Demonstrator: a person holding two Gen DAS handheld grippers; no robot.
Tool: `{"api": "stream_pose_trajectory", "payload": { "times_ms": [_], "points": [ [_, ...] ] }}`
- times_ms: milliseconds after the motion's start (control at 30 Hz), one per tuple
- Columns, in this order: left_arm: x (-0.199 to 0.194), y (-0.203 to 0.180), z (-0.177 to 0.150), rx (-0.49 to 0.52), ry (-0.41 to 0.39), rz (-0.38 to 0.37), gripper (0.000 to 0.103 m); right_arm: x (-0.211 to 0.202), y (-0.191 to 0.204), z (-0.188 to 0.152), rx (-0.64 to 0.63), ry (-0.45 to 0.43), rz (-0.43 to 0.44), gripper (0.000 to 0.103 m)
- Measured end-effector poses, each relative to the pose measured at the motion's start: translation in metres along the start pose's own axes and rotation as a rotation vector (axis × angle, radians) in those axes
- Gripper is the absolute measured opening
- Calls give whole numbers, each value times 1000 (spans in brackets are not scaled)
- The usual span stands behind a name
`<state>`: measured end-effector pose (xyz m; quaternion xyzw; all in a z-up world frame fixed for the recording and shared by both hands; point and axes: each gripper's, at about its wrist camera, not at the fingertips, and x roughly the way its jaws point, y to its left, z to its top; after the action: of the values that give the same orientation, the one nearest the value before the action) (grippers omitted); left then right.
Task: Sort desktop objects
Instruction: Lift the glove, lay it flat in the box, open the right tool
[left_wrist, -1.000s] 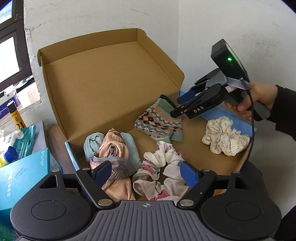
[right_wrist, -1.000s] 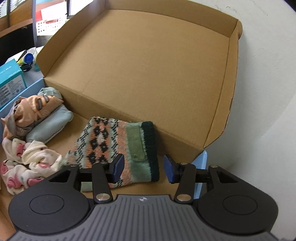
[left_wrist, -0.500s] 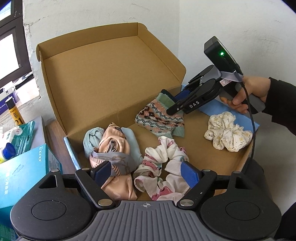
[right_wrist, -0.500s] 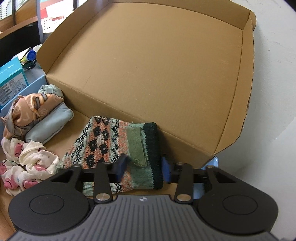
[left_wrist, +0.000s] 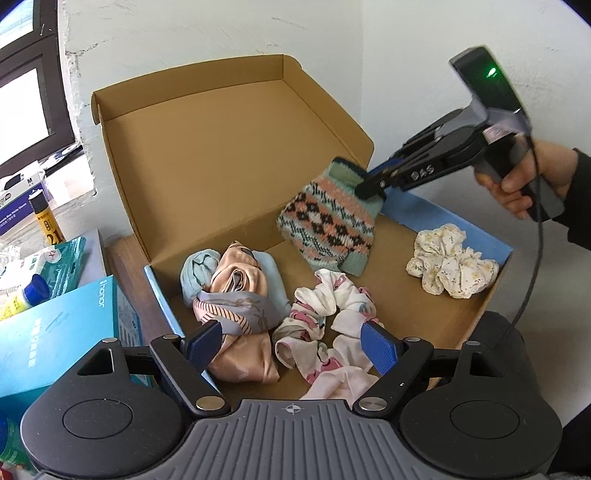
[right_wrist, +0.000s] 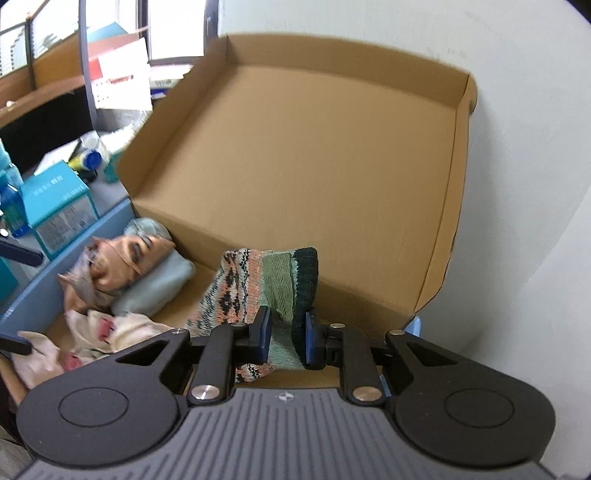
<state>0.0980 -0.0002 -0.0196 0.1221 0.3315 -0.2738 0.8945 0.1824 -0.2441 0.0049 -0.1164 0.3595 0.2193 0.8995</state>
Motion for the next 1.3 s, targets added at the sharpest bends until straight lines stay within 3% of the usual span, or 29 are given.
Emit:
{"api": "stream_pose_trajectory", "payload": {
  "times_ms": [233,433,533,633,700,833,1067,1167,1300],
  "points": [
    [-15,0,-5,-2,-29,-3,84,-52,25,18,-16,-76,31,22],
    [-29,-1,-9,-2,-55,-8,85,-91,35,31,22,-117,159,22],
    [-34,-2,-10,0,-65,-9,85,-95,35,31,48,-93,229,22],
    [-38,-3,-11,3,-66,-6,86,-76,33,23,56,-9,248,22],
    [-39,-4,-13,8,-64,-3,86,-57,33,15,52,53,228,22],
    [-41,-5,-14,16,-59,7,88,-28,33,0,-1,133,90,22],
    [-39,-8,-13,25,-52,13,89,-7,58,-18,-216,169,-181,23],
    [-38,-10,-14,36,-47,9,89,-8,74,-20,-272,154,-197,23],
    [-37,-12,-15,51,-44,12,89,-15,89,-17,-287,127,-158,24]
  ]
}}
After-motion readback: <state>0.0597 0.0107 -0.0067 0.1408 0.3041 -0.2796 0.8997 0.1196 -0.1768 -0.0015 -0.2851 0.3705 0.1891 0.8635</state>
